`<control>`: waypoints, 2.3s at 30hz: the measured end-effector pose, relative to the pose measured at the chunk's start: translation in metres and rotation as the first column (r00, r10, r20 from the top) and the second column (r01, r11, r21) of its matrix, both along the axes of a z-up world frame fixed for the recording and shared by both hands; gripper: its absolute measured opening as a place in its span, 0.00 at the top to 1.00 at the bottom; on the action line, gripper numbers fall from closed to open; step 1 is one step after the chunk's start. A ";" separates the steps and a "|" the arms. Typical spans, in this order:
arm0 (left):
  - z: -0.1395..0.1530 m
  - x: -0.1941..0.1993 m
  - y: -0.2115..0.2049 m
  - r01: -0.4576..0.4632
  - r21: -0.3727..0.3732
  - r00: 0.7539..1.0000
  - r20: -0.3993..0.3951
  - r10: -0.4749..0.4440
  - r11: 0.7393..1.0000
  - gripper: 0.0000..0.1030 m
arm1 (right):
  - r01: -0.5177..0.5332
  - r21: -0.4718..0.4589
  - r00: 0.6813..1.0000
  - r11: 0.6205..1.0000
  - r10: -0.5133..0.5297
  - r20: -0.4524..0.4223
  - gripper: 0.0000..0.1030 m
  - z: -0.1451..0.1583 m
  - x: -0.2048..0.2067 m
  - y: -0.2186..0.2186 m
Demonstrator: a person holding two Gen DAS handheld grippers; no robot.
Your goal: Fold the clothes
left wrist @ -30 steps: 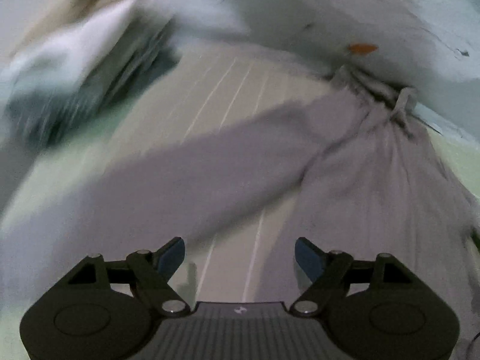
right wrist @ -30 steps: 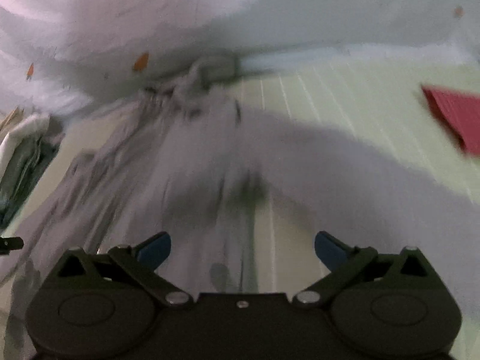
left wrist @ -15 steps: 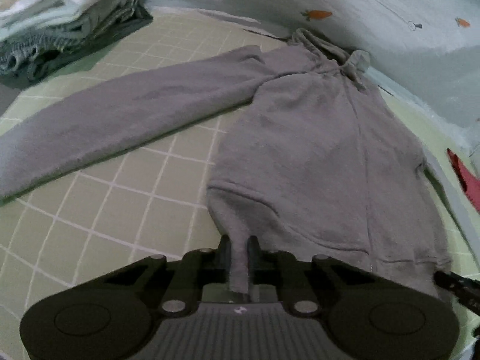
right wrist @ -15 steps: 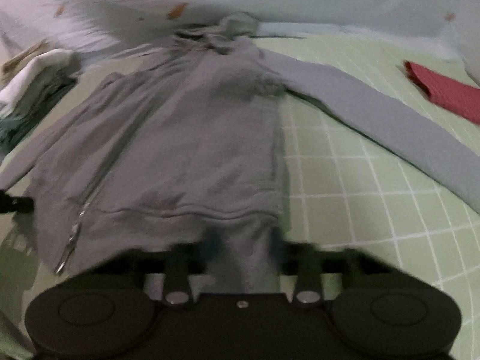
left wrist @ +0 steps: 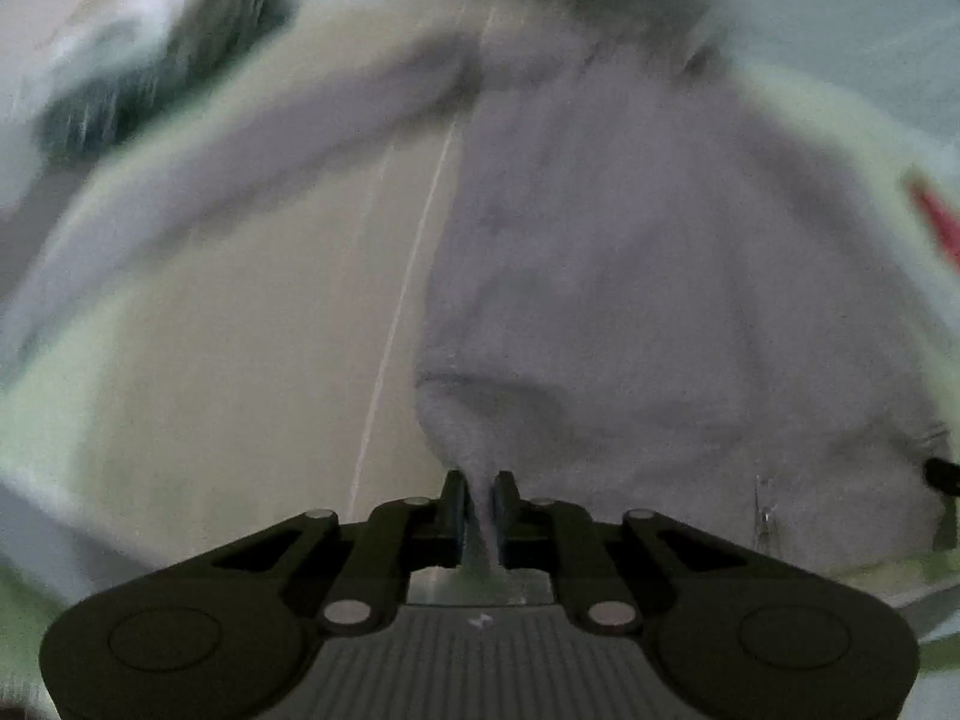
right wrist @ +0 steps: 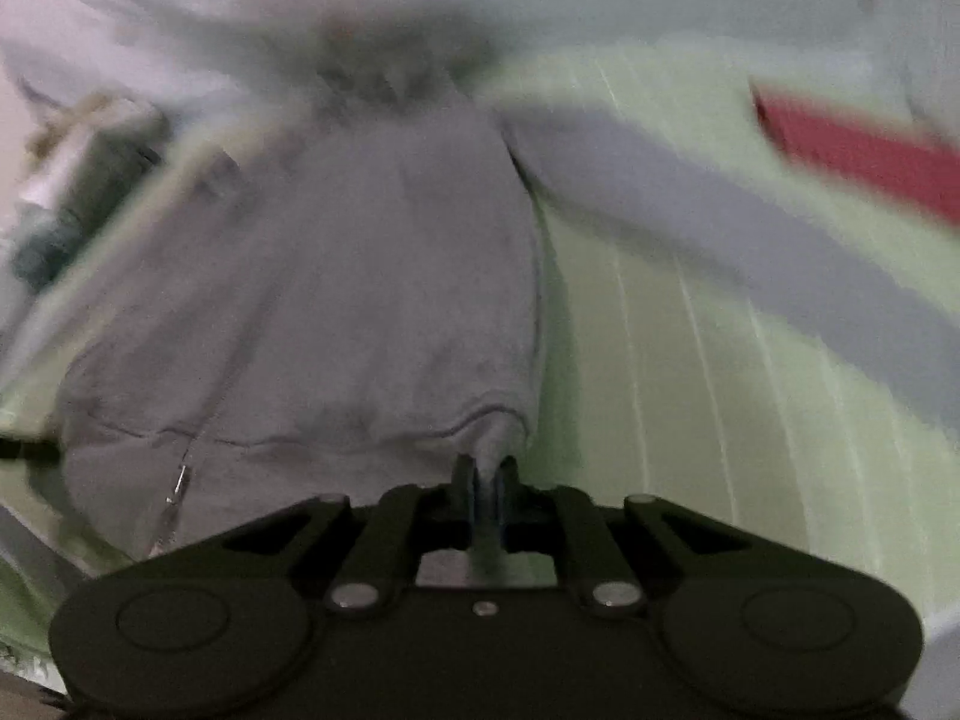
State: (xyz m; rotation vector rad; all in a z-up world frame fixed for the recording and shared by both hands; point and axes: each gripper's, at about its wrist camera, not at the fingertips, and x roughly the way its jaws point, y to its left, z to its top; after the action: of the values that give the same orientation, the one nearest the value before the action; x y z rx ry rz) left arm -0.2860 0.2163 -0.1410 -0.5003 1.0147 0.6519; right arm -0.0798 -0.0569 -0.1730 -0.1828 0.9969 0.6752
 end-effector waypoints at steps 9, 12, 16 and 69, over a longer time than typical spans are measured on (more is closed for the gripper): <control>0.007 -0.009 0.002 -0.093 0.032 0.995 -0.028 0.094 0.995 0.27 | -0.038 -0.010 0.990 0.999 0.039 0.139 0.12 0.027 -0.003 0.016; 0.013 -0.010 0.008 -0.123 0.050 0.992 -0.016 0.124 0.991 0.21 | -0.067 0.027 0.982 0.997 0.062 0.176 0.02 0.038 -0.003 0.026; 0.018 -0.004 0.021 -0.118 0.057 0.993 -0.019 0.119 0.991 0.19 | -0.075 0.107 0.988 0.991 0.059 0.142 0.02 0.049 0.002 0.043; -0.034 0.040 0.296 -0.265 0.130 0.961 -0.051 0.273 0.955 0.00 | -0.009 0.019 0.941 1.000 0.002 0.339 0.97 0.068 0.131 0.335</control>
State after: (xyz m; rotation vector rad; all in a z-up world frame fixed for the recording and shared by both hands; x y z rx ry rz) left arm -0.2461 0.5122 -0.1750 -0.5158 0.9718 0.9745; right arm 0.0513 0.2782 -0.1046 -0.2744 0.6584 0.6331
